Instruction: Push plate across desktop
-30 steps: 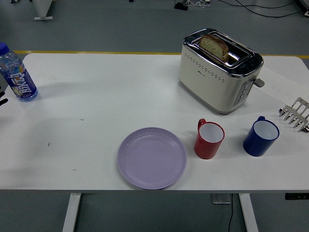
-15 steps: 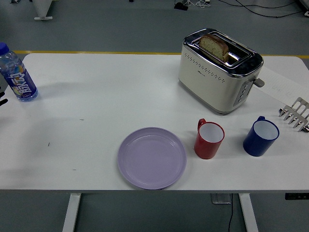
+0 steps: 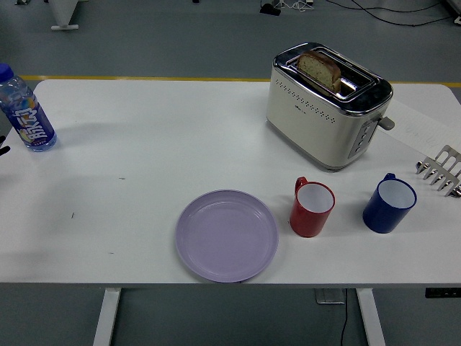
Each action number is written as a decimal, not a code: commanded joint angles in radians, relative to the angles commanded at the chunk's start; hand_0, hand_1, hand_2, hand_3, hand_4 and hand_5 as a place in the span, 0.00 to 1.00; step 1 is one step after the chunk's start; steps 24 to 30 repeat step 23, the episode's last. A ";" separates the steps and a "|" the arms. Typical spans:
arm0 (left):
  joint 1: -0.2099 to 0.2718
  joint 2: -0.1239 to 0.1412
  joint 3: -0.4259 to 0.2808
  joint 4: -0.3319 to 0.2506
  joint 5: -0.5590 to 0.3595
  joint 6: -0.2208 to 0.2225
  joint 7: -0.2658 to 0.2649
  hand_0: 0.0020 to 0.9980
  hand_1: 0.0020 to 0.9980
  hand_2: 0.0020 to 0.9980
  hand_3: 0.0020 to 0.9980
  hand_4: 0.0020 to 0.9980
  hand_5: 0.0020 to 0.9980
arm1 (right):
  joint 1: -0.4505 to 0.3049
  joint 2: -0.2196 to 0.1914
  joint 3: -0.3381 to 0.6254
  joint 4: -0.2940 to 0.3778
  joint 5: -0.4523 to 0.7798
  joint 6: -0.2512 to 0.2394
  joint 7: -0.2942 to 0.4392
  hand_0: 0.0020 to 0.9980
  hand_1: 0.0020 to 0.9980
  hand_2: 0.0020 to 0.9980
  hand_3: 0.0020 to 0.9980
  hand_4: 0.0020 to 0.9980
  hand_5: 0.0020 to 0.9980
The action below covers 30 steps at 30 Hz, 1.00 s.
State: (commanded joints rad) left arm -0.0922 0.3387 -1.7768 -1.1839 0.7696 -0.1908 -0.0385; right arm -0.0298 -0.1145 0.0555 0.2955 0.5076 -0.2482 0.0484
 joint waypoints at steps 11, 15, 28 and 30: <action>0.001 0.001 0.007 0.000 0.002 -0.001 0.001 0.65 0.72 0.70 0.68 0.57 1.00 | -0.004 0.003 0.005 0.000 -0.001 -0.002 -0.004 0.56 0.55 0.67 0.59 0.32 0.43; 0.002 0.000 0.005 -0.001 0.004 -0.001 0.002 0.65 0.72 0.70 0.68 0.57 1.00 | -0.006 0.003 0.009 0.000 -0.006 -0.003 -0.006 0.56 0.55 0.67 0.59 0.32 0.43; 0.009 -0.001 0.005 -0.001 0.006 -0.001 0.002 0.65 0.72 0.70 0.67 0.57 1.00 | -0.013 0.003 0.015 0.000 -0.013 -0.005 -0.009 0.56 0.55 0.67 0.59 0.32 0.43; 0.009 -0.001 0.005 -0.001 0.006 -0.001 0.002 0.65 0.72 0.70 0.67 0.57 1.00 | -0.013 0.003 0.015 0.000 -0.013 -0.005 -0.009 0.56 0.55 0.67 0.59 0.32 0.43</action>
